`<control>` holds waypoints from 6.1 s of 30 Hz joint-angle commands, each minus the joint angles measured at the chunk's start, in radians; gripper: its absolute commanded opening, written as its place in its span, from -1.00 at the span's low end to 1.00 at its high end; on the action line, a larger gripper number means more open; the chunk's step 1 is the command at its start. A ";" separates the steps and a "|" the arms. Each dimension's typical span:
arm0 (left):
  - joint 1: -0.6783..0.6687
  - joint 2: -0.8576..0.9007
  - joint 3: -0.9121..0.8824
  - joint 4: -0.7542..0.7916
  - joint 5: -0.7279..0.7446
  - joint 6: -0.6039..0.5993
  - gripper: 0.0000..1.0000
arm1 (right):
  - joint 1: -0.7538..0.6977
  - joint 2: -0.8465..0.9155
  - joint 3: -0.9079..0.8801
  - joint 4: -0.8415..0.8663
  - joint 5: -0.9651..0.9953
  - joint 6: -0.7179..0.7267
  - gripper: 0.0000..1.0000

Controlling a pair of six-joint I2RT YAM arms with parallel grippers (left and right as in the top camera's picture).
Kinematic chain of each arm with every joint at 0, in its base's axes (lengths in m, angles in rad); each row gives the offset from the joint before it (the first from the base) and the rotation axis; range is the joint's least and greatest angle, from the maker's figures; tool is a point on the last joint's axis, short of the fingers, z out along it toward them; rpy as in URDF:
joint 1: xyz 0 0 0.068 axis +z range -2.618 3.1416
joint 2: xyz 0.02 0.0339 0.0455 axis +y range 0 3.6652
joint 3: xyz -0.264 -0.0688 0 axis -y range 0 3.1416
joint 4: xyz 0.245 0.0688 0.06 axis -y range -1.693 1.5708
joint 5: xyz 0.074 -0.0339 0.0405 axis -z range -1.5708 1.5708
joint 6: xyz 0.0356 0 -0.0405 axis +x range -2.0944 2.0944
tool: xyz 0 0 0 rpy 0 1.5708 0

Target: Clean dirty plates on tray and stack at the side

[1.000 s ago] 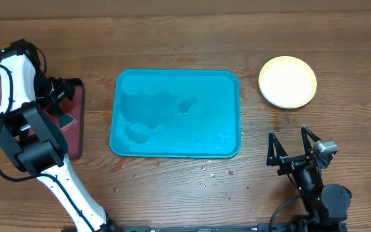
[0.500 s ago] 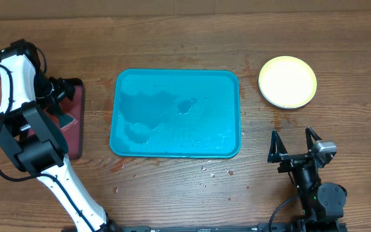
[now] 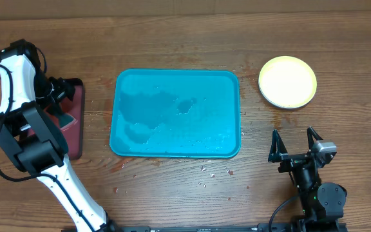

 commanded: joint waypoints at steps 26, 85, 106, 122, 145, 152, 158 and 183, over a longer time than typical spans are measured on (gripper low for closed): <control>-0.002 -0.200 0.021 -0.003 -0.034 0.005 1.00 | 0.003 -0.012 -0.010 0.004 0.009 -0.011 1.00; -0.382 -2.204 -1.988 1.332 -0.018 0.081 1.00 | 0.004 -0.012 -0.010 0.004 0.009 -0.011 1.00; -0.427 -2.311 -1.987 1.250 0.037 0.405 1.00 | 0.003 -0.012 -0.010 0.004 0.009 -0.011 1.00; -0.441 -2.311 -1.987 1.249 0.045 0.499 1.00 | 0.003 -0.012 -0.010 0.004 0.009 -0.011 1.00; -0.440 -2.311 -1.987 1.250 0.045 0.499 1.00 | 0.003 -0.012 -0.010 0.004 0.009 -0.011 1.00; -0.440 -2.311 -1.987 1.250 0.045 0.499 1.00 | 0.004 -0.012 -0.010 0.004 0.009 -0.011 1.00; -0.440 -2.311 -1.987 1.250 0.045 0.499 1.00 | 0.004 -0.012 -0.010 0.004 0.009 -0.011 1.00; -0.440 -2.311 -1.987 1.250 0.045 0.499 1.00 | 0.004 -0.012 -0.010 -0.003 0.075 -0.185 1.00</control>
